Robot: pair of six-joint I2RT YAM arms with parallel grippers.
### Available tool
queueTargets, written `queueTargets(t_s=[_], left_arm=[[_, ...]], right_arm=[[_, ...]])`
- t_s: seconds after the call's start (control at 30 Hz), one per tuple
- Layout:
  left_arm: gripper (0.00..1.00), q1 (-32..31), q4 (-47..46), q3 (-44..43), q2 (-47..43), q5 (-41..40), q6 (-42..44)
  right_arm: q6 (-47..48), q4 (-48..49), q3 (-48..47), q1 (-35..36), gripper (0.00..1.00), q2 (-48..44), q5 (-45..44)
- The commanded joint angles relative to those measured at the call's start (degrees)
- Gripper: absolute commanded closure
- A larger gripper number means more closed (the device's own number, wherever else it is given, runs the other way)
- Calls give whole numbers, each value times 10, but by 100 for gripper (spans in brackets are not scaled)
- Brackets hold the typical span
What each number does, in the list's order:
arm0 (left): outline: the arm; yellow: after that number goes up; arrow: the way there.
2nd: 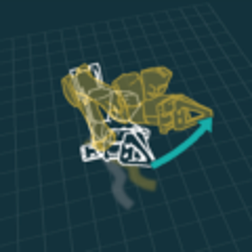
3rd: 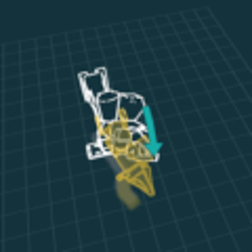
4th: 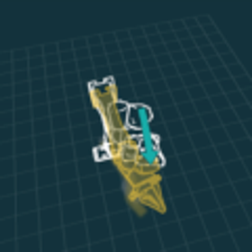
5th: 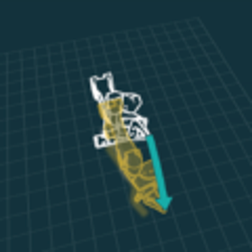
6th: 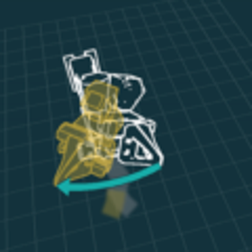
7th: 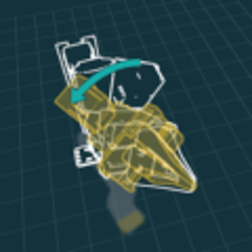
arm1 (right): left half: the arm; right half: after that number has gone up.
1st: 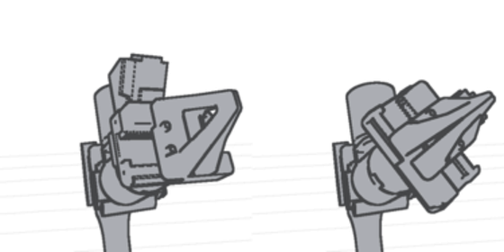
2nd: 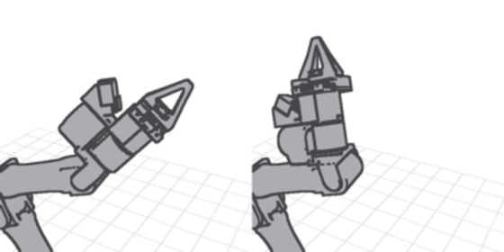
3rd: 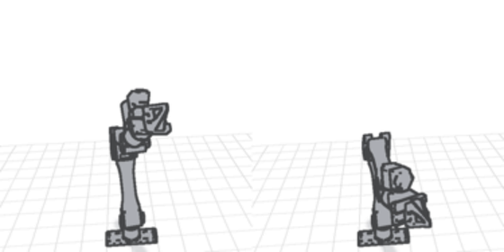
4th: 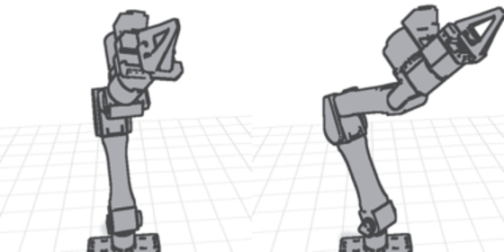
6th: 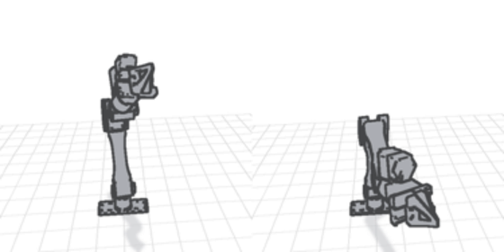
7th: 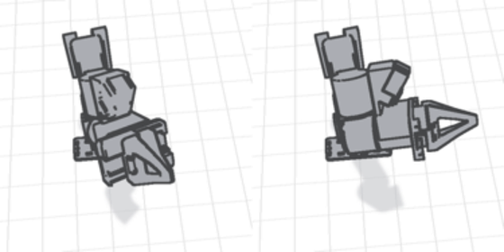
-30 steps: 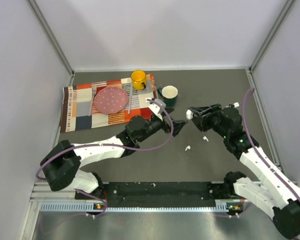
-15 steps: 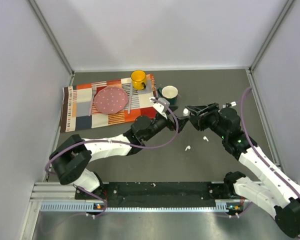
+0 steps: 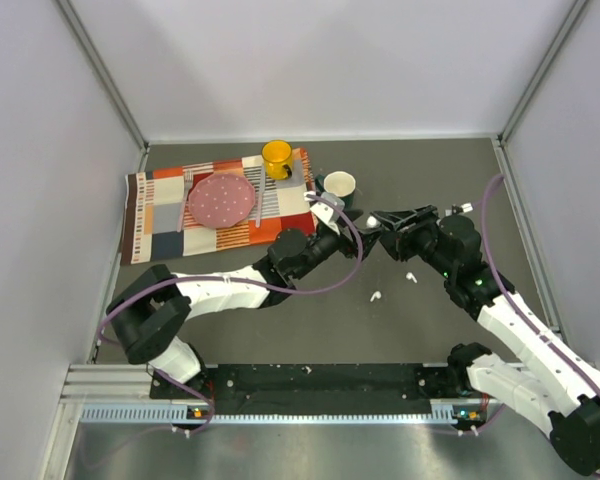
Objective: Insert the wireless bluetooth earbuds into the charging case
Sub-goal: Pick up the charging case at the center of the board.
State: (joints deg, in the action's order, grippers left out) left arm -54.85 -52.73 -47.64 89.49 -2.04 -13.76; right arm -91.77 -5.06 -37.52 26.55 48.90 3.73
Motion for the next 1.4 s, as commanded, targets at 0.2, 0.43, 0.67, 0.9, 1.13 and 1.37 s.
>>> queueTargets(t_s=[0.2, 0.43, 0.67, 0.9, 1.13, 1.37], left_arm=[[34, -4, -16, -22, 9, 5, -11], [55, -4, -11, -29, 14, 1, -11], [87, -4, -17, -19, 5, 17, 14], [100, 0, -26, 0, -17, 68, 60], [100, 47, -5, 12, -49, 152, 51], [100, 78, 21, 10, -76, 230, 53]], right_arm=[[-7, 45, -12, 8, 100, -10, 1], [-7, 44, -12, 9, 100, -12, 5], [12, 46, -12, 8, 98, -17, 11], [119, 44, -44, 9, 58, -18, 41], [180, 23, -86, 9, 26, -6, 85], [180, 22, -94, 9, 29, 4, 100]])
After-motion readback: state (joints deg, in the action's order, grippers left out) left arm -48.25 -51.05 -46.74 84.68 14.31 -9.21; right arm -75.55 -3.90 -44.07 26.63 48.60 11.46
